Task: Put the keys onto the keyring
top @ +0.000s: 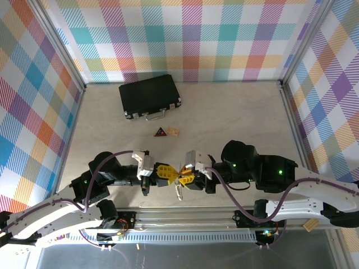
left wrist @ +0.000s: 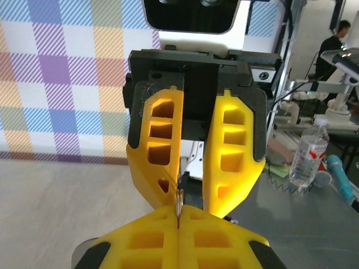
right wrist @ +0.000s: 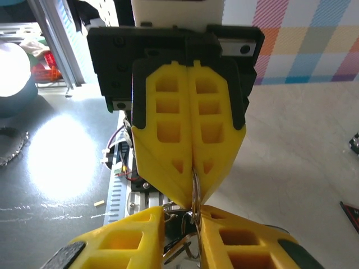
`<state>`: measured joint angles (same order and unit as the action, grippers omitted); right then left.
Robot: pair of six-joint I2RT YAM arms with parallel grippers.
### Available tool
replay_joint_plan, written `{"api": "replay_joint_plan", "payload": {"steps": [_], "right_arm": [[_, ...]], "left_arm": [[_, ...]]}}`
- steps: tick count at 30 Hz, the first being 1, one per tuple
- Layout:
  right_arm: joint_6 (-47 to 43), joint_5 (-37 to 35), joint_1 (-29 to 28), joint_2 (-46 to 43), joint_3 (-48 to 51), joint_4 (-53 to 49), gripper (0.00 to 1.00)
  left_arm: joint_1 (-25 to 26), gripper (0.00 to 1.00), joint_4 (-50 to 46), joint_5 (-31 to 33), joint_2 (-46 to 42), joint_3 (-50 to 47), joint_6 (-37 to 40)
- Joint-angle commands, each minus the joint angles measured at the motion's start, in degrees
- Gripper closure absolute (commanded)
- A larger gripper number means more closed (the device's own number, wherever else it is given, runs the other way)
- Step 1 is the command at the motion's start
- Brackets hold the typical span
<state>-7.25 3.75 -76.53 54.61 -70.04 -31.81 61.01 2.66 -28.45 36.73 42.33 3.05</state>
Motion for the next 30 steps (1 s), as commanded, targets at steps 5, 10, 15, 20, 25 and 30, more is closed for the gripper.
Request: {"api": "replay_joint_plan", "payload": {"steps": [5, 10, 15, 20, 25, 30], "right_arm": [[1.2, 1.9, -0.5, -0.4, 0.9, 4.2, 0.9], [1.2, 0.2, -0.5, 0.0, 0.5, 3.5, 1.0], [0.9, -2.6, -0.9, 1.5, -1.5, -0.3, 1.0], [-0.6, -6.2, -1.8, 4.6, -5.2, -6.3, 1.0], [-1.6, -7.2, -2.6, 8.5, -8.7, -11.0, 1.0], [-3.3, -6.5, -3.5, 11.7, -11.5, -14.8, 1.0]], "left_arm": [[0.2, 1.0, 5.7, -2.4, -1.1, -0.8, -2.4], [0.2, 1.0, 4.7, -2.4, -1.7, -0.8, -2.4], [0.2, 0.99, -4.8, 1.6, -1.5, 1.1, 1.4], [0.2, 0.87, -16.2, 7.6, -0.9, 4.8, 7.1], [0.2, 0.88, -23.1, 9.3, 0.9, 7.3, 10.4], [0.2, 0.96, -23.1, 9.7, 1.7, 7.7, 10.6]]}}
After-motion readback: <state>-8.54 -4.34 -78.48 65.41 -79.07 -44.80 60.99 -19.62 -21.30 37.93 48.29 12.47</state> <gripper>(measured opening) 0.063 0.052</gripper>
